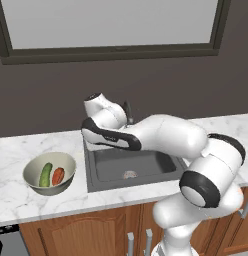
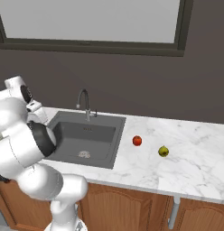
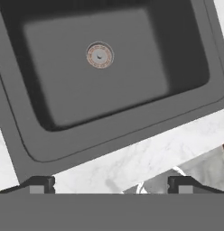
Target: There is a mixed pile of frozen fruits and vegetables on the counter. Locate all the frozen vegetables and place the items in a bowl on the counter. Take all the frozen fruits and defrost them in a running sink.
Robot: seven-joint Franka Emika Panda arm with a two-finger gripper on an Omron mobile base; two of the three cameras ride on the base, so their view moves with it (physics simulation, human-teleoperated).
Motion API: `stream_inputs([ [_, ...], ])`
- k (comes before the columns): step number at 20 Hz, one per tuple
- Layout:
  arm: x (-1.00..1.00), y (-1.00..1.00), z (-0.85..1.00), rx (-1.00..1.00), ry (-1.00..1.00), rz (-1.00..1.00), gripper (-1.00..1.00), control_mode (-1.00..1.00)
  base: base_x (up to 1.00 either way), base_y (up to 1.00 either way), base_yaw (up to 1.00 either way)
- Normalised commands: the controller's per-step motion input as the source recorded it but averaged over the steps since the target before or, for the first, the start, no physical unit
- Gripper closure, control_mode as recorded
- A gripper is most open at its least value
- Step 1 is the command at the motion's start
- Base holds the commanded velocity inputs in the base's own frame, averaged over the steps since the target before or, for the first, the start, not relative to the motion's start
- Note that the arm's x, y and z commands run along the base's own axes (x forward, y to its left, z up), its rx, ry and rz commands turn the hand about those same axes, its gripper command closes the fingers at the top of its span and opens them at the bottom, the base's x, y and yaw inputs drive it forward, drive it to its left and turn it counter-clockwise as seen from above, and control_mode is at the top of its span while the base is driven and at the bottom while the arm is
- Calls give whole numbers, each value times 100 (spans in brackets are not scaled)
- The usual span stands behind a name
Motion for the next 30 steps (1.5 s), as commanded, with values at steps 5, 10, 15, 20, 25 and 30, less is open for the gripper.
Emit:
stream_inputs([
  [5, 34, -79, 0, 3, 0, 12, -100, -100, 0, 0, 0],
  [10, 34, -76, 0, 5, 5, 11, -100, -100, 0, 0, 0],
  [15, 31, -79, 0, 4, 12, 8, -100, -100, 0, 0, 0],
  [20, 32, -82, 0, 6, 19, 5, -100, -100, 0, 0, 0],
  [25, 33, -81, -1, 6, 20, 5, -100, -100, 0, 0, 0],
  [30, 29, -81, -8, 7, 20, 5, -100, -100, 0, 0, 0],
])
